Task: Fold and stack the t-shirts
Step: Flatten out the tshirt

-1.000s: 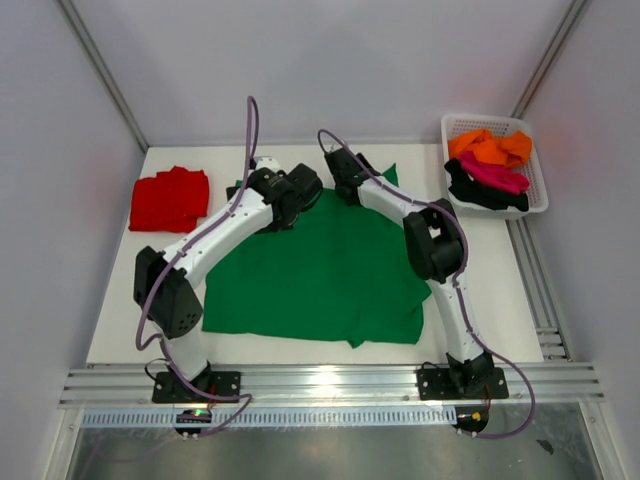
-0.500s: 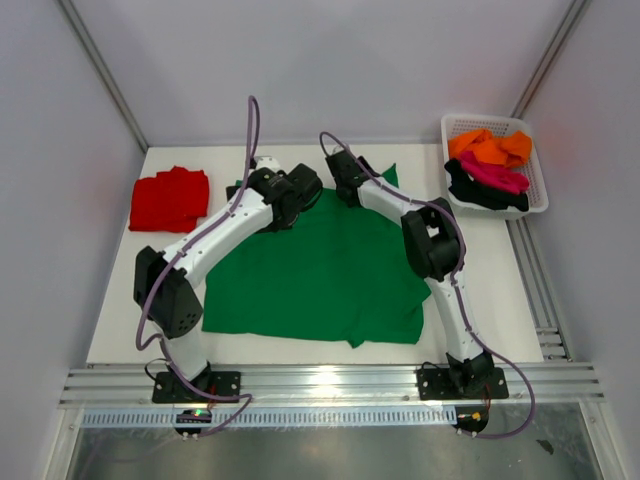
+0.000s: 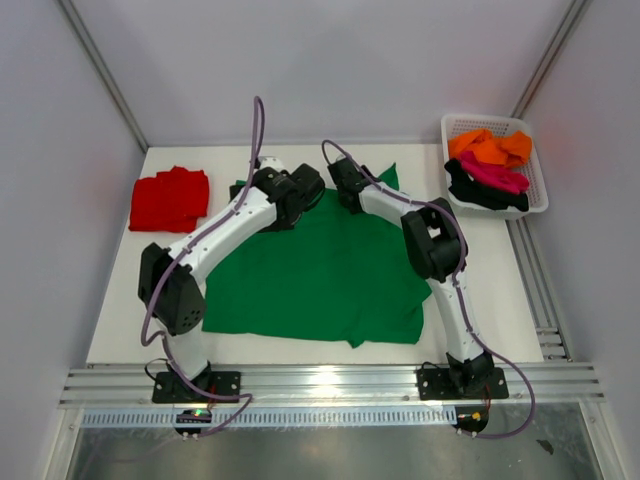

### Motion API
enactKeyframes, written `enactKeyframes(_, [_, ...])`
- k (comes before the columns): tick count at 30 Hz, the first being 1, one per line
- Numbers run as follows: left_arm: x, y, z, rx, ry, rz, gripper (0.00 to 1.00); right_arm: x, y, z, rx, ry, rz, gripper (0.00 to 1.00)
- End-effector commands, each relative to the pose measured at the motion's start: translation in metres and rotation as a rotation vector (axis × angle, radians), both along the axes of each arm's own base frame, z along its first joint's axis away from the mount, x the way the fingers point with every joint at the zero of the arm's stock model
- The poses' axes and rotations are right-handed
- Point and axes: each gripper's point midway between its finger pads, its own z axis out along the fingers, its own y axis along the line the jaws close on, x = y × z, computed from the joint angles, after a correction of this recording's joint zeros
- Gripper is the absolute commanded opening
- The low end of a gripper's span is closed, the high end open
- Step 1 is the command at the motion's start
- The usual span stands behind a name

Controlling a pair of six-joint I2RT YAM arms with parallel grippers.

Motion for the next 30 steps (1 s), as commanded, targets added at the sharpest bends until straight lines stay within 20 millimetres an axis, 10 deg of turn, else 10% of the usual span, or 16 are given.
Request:
enactKeyframes(1, [0.009, -0.006, 0.011, -0.019, -0.051, -0.002, 0.98, 0.005, 0.006, 0.031, 0.047, -0.07, -0.006, 0.48])
enactKeyframes(11, [0.01, -0.005, 0.012, -0.014, -0.052, -0.002, 0.98, 0.012, 0.012, 0.011, 0.041, -0.054, 0.004, 0.37])
enactKeyframes(30, [0.007, -0.007, 0.009, -0.029, -0.04, 0.0, 0.98, 0.024, 0.009, 0.046, 0.041, -0.174, -0.032, 0.03])
